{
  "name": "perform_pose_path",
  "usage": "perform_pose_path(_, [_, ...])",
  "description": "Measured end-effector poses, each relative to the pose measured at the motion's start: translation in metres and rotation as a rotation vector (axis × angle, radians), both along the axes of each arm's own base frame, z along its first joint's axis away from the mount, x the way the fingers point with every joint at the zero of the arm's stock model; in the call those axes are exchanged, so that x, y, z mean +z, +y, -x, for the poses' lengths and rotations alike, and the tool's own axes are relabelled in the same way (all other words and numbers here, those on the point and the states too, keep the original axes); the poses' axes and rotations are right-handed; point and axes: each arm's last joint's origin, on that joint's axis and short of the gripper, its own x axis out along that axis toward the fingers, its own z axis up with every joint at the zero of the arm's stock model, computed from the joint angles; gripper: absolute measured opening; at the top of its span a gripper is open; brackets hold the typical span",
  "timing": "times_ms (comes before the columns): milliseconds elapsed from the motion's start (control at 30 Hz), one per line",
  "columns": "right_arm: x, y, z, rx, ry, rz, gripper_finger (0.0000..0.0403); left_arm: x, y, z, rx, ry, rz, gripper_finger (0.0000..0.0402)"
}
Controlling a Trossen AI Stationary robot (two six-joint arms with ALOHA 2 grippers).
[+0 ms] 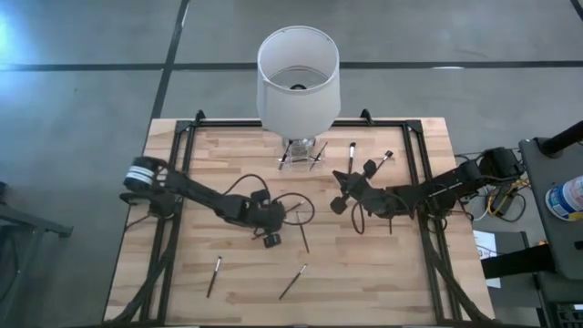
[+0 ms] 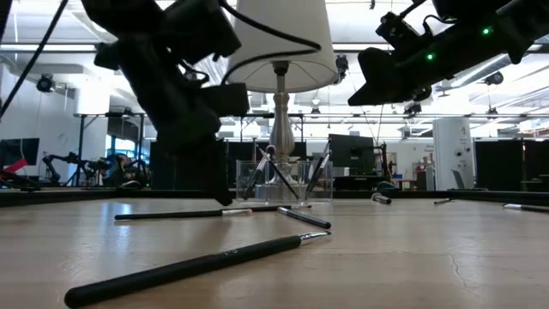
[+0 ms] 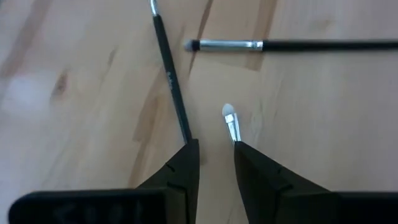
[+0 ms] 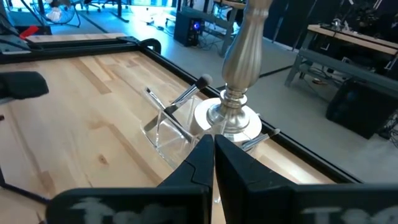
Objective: Put items in baskets/containers
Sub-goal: Put the black eyeshadow brush into the transparent organizer
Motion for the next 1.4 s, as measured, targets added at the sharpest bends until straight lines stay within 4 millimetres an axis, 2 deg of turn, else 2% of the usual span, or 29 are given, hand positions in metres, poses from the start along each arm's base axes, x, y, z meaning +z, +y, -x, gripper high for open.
perform_pose_path(300, [0.0, 0.0, 0.0, 0.002, 0.001, -0.001, 0.0008, -0.008, -0.002, -0.011, -0.027, 0.026, 0.003, 0.0094])
perform_pose_path(400, [0.0, 0.0, 0.0, 0.002, 0.001, -0.001, 0.0008, -0.006, -0.002, -0.011, -0.029, 0.021, 0.008, 0.0094])
perform_pose_path(600, [0.0, 0.0, 0.0, 0.003, 0.001, -0.001, 0.0008, 0.016, -0.002, -0.009, -0.019, -0.057, 0.053, 0.0094])
perform_pose_path(833, [0.0, 0.0, 0.0, 0.003, 0.0, -0.002, 0.0008, 0.019, -0.013, -0.015, -0.049, -0.134, 0.203, 0.0094])
perform_pose_path(1000, [0.0, 0.0, 0.0, 0.003, 0.001, -0.003, 0.0009, 0.019, -0.02, -0.015, -0.027, -0.165, 0.19, 0.0094])
perform_pose_path(1400, [-0.001, 0.0, 0.0, 0.004, 0.003, -0.003, 0.0009, 0.022, -0.022, -0.017, 0.033, -0.191, 0.205, 0.0094])
